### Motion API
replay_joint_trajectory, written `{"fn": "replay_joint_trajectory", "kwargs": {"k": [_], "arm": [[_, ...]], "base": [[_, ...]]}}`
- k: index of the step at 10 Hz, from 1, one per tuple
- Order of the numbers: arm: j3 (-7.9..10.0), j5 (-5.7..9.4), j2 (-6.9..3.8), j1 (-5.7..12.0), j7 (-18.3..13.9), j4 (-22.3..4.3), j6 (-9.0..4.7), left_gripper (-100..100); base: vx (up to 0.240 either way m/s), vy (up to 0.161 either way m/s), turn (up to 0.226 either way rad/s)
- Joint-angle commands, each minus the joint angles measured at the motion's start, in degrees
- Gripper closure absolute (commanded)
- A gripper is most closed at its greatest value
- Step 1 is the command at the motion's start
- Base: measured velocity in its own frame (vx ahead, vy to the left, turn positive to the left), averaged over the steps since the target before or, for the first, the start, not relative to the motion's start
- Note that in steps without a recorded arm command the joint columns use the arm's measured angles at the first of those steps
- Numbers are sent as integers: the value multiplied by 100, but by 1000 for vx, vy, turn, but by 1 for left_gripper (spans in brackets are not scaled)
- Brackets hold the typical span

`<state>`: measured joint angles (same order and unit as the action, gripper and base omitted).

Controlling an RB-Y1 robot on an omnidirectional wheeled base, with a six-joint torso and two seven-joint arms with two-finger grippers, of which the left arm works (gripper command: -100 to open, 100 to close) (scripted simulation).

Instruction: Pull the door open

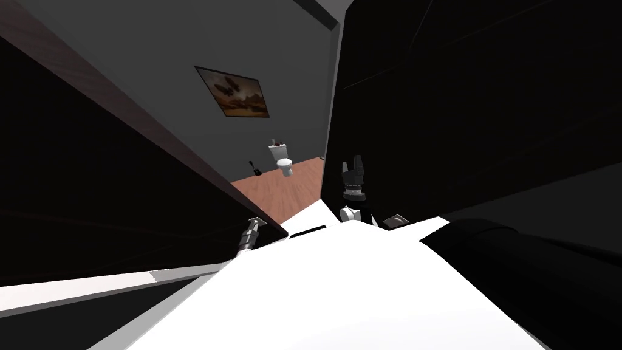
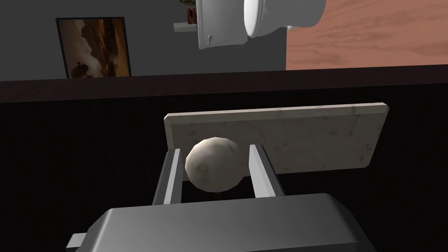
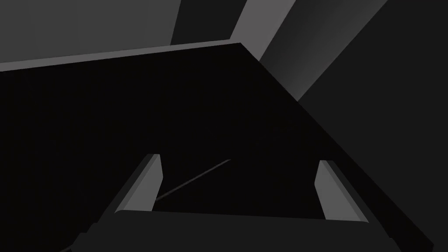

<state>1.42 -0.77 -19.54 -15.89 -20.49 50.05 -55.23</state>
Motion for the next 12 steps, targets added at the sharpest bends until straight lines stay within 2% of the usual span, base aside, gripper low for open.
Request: {"fn": "replay_joint_trajectory", "kwargs": {"k": [1,3,4,6,7,8,12], "arm": [[-32,-28,-64,-92,-59,-68,-191,100],[-81,-69,-163,-226,-153,-102,-418,100],[-92,-79,-186,-258,-175,-109,-472,100],[-137,-115,-276,-379,-260,-140,-677,100],[-143,-114,-232,-355,-225,-119,-586,100],[-173,-142,-277,-403,-273,-184,-725,100],[-210,-186,-393,-467,-364,-355,-1044,100]], "base": [[-189,49,-116],[-206,31,-130],[-164,45,-75],[-173,56,-128],[-94,16,-30],[-165,39,-160],[-218,57,-163]]}}
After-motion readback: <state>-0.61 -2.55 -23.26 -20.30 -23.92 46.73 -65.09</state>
